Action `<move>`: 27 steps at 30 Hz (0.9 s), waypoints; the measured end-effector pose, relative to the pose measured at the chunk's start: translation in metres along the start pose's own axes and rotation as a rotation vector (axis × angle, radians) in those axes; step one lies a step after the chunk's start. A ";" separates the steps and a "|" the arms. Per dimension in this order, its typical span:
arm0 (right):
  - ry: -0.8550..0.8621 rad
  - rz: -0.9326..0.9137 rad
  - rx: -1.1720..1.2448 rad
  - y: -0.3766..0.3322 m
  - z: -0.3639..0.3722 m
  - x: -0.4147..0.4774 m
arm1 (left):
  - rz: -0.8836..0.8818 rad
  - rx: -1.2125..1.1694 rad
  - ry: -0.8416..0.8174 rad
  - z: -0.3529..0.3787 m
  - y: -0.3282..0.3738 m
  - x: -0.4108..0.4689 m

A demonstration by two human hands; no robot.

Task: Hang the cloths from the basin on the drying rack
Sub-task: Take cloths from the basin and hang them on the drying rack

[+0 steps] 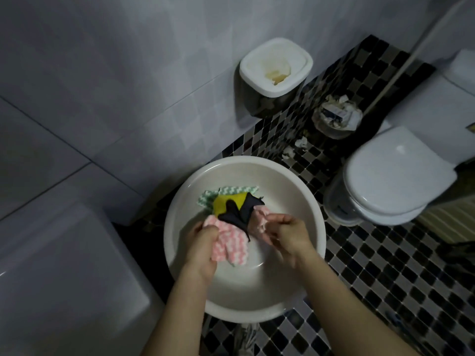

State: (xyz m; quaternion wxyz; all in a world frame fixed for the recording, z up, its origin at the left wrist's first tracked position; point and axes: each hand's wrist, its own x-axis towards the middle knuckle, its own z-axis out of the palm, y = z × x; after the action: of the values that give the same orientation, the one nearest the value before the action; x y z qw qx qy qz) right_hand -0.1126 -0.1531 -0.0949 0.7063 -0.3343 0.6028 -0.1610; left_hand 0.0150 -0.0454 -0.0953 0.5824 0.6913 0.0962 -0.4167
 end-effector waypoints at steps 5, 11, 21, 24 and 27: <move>-0.145 0.073 0.271 -0.027 -0.021 -0.038 | 0.064 -0.148 -0.227 -0.001 0.034 -0.032; -0.424 -0.032 0.128 -0.057 -0.023 -0.099 | -0.061 -0.288 -0.379 0.013 0.060 -0.071; -0.307 -0.273 -0.047 -0.082 -0.046 -0.157 | 0.117 -0.007 -0.552 0.036 0.080 -0.141; -0.277 -0.341 -0.134 -0.087 -0.059 -0.174 | 0.085 0.053 -0.700 0.039 0.091 -0.157; -0.226 -0.400 -0.110 -0.093 -0.074 -0.193 | 0.169 0.197 -0.721 0.053 0.097 -0.186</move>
State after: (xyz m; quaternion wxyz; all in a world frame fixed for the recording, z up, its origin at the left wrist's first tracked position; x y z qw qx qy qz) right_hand -0.2101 -0.1197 0.1068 0.7041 -0.5010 0.4496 -0.2261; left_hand -0.0674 -0.0562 0.1042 0.5420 0.5584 -0.2126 -0.5909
